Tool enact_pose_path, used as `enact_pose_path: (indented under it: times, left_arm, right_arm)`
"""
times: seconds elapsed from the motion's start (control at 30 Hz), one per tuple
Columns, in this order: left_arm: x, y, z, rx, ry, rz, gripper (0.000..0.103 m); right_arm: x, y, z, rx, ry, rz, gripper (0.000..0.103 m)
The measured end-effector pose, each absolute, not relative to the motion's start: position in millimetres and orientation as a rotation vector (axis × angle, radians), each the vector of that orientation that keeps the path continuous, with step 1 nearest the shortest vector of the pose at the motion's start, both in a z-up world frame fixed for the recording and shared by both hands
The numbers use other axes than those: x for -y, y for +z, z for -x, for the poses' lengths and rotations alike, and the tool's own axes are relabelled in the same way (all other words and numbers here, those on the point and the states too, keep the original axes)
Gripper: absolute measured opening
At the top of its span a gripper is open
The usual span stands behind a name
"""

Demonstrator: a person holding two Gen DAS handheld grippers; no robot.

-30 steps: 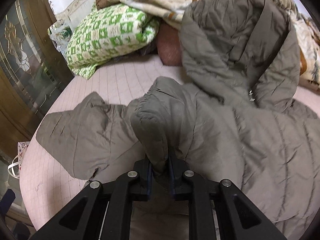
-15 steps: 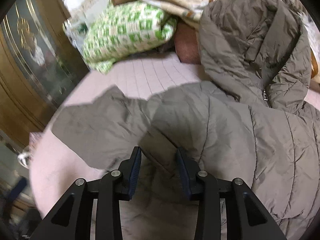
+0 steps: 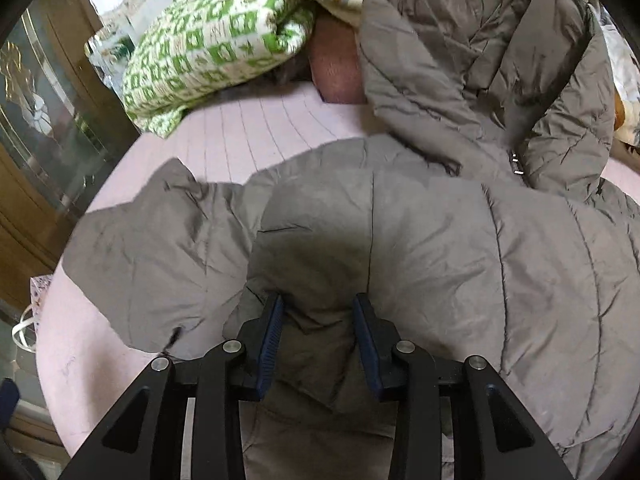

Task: Fold large clothes

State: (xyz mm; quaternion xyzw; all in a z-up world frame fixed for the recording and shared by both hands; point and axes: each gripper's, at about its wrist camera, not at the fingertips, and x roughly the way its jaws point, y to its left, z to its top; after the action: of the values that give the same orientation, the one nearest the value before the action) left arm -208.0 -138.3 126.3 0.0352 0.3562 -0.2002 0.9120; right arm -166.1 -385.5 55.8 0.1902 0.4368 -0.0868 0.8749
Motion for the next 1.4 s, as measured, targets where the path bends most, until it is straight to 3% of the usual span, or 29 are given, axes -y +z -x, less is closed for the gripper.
enact_pose_path:
  times: [0.33,0.63,0.97,1.4]
  left_arm:
    - [145.8,123.4,209.5,-0.741,-0.429,-0.087,0.103]
    - [161.4,114.8,204.9,-0.782,-0.447,-0.105,0.103]
    - [178.1,107.5,213.1,-0.775,-0.467,-0.170,0.103]
    - [220.2,102.6,224.6,-0.788,-0.557,-0.220,0.103]
  right_arm:
    - [423.4,105.7,220.0,-0.817,-0.215,-0.421,0.039]
    - [455.4,56.6,234.9,-0.945,-0.287,-0.481,0.039]
    - [450.2,116.0,310.4,-0.827,-0.289,-0.359,0.039]
    - [517.0,100.9,398.5,-0.809,-0.492,-0.431,0.039]
